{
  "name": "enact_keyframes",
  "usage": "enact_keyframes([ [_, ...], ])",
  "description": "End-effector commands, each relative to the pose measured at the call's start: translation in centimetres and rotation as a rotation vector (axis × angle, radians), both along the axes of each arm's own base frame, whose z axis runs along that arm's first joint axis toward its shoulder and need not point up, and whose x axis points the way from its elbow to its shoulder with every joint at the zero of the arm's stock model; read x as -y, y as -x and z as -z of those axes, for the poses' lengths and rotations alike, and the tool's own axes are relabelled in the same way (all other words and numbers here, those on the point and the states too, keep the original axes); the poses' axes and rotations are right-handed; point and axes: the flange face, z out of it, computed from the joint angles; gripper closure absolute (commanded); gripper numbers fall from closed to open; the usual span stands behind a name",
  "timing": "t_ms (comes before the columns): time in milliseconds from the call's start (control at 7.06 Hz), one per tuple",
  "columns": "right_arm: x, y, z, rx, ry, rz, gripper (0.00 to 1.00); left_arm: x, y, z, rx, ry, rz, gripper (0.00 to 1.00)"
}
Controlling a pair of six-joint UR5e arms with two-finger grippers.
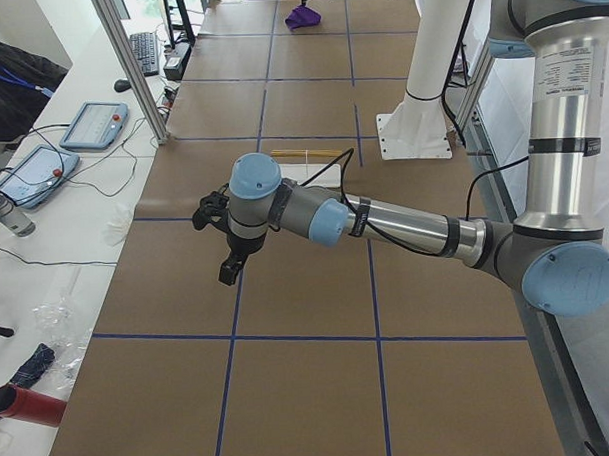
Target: Hang towel on rack
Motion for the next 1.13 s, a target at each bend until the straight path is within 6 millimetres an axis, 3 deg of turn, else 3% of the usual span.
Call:
enact_keyframes([
  [0, 4.4, 0.2, 5.6, 0.014, -0.059, -0.005, 1.0, 0.0, 0.1, 0.2, -0.003, -0.04, 0.001, 0.0],
  [283, 8.2, 0.4, 16.0, 0.038, -0.06, -0.007, 1.0, 0.1, 0.0, 0.8, -0.005, -0.055, -0.001, 0.0],
  [425, 9.2, 0.6, 22.6, 0.046, -0.073, -0.006, 1.0, 0.2, -0.2, 0.8, -0.037, -0.065, 0.0, 0.0],
  [566, 9.0, 2.0, 27.5, 0.109, -0.143, 0.021, 1.0, 0.1, -0.4, 2.0, -0.087, -0.051, 0.046, 0.0],
  [708, 9.5, 5.6, 31.2, 0.232, -0.194, 0.083, 1.0, 0.2, -0.7, 4.0, -0.108, -0.15, 0.056, 0.0],
  [850, 11.3, 9.3, 35.8, 0.308, -0.225, 0.085, 1.0, 0.5, -2.7, 4.5, -0.116, -0.166, 0.018, 0.0],
  [991, 12.3, 13.6, 40.0, 0.353, -0.201, 0.048, 1.0, 2.2, -7.9, 6.8, -0.141, -0.164, -0.052, 0.0],
])
